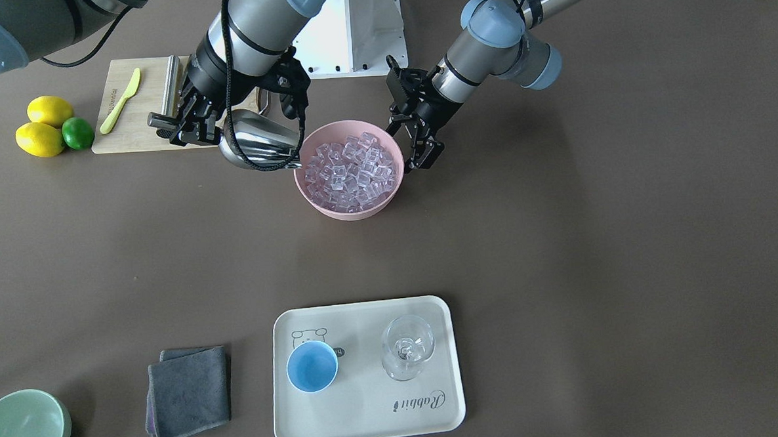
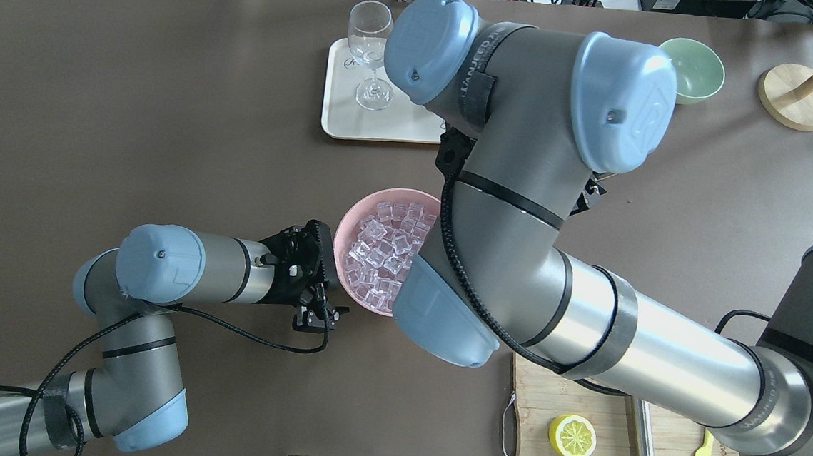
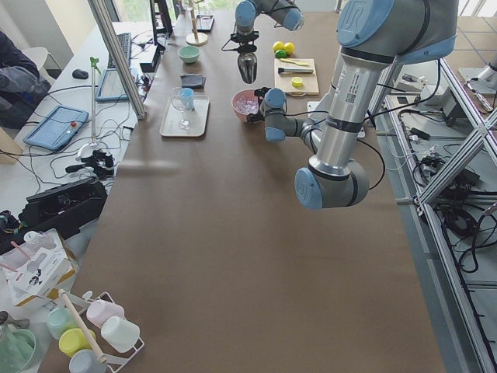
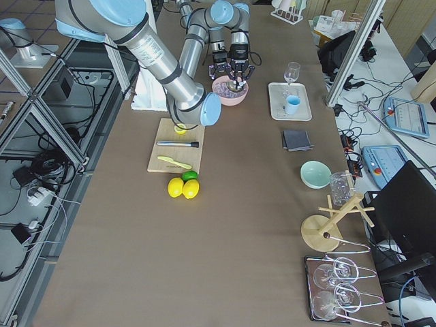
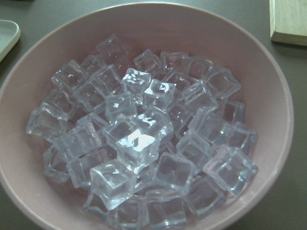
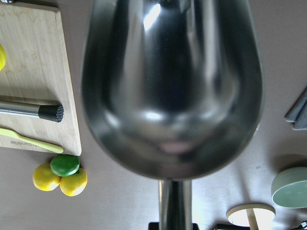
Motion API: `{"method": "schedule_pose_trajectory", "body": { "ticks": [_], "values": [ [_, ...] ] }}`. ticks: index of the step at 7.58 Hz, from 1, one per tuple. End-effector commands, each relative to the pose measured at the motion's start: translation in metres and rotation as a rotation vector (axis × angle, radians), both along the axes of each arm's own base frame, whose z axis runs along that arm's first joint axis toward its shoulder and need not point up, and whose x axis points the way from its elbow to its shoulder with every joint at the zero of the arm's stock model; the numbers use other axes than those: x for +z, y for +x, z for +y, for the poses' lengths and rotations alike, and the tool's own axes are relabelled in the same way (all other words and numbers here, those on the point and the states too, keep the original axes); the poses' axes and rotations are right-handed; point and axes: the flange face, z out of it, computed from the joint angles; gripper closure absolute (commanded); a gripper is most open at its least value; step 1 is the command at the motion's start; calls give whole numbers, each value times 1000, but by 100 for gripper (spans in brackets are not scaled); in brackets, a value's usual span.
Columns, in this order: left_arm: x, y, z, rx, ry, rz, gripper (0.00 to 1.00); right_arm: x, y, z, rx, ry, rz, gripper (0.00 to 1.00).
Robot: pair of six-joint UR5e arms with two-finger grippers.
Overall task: Put ice in cup with scoop
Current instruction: 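Carry the metal scoop over the pink bowl while left gripper holds bowl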
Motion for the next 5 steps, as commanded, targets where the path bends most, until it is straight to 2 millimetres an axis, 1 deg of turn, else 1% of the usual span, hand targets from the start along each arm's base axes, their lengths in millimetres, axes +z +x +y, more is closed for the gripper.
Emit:
{"method": "schedule_pose_trajectory", "body": {
  "ticks": [1, 2, 3, 4, 5],
  "values": [
    [-3, -1, -5, -42, 8, 2, 2, 0, -40, -14, -11, -33, 97, 100],
    [-3, -1, -5, -42, 8, 2, 2, 5, -46, -18, -13, -43, 142, 100],
    [-3, -1, -5, -42, 8, 2, 2, 8, -59, -7, -35, -47, 156, 100],
    [-3, -1, -5, -41, 8, 2, 2, 10, -66, -6, -5, -56, 167, 100],
    [-4, 0, -5, -42, 9, 3, 2, 7, -72, -3, -9, -64, 164, 100]
  ]
}}
